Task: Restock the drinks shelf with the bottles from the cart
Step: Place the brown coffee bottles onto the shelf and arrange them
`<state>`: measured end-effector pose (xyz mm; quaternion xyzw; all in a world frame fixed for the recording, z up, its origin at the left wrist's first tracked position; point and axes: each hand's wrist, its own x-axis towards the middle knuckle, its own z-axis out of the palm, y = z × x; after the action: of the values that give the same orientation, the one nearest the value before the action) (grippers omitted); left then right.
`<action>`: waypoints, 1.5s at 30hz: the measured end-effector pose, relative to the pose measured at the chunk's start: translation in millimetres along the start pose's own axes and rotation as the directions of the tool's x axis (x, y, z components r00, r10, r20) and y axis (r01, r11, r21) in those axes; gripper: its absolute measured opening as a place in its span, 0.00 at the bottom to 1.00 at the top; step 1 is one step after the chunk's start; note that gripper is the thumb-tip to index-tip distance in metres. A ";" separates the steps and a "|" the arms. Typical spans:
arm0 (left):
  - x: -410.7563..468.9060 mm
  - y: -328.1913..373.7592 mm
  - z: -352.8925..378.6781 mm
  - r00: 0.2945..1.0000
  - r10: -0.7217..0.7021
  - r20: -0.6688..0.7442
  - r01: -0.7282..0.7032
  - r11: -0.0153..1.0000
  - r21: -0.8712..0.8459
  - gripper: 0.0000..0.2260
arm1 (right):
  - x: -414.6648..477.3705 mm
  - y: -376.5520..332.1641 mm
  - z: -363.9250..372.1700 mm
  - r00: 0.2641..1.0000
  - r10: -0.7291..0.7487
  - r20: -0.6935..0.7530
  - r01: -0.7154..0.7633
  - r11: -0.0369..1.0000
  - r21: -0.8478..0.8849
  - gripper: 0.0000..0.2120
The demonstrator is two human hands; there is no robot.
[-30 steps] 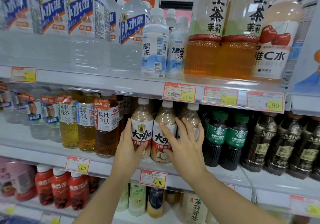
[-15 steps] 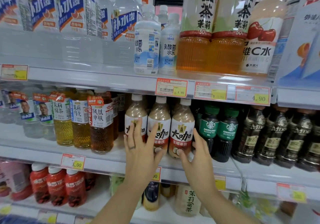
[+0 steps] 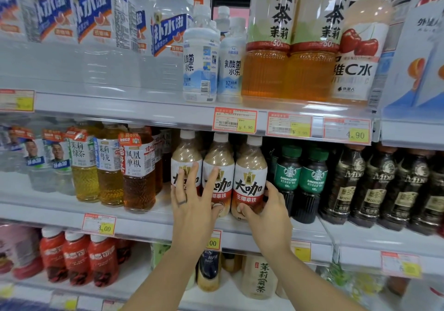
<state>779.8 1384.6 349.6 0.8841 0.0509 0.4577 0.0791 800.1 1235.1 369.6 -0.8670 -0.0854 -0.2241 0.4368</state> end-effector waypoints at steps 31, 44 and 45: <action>22.9 47.2 -3.3 0.982 0.191 -0.002 -0.185 0.952 0.244 0.40 | 46.6 -5.6 -47.6 0.832 -0.541 0.120 0.548 0.769 -0.331 0.29; -172.6 89.6 -15.5 0.971 0.094 0.222 -0.010 0.937 -0.350 0.17 | -141.7 196.0 -120.5 0.838 -0.319 0.443 0.431 0.885 -0.176 0.11; -193.4 100.1 -10.5 0.950 0.077 0.303 0.036 0.935 -0.352 0.17 | -156.7 221.2 -127.3 0.826 -0.240 0.510 0.395 0.891 -0.221 0.12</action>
<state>661.7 1255.9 219.3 0.9171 -0.0546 0.3147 0.2387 697.6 1007.8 203.9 -0.9267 -0.2964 -0.0885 0.2136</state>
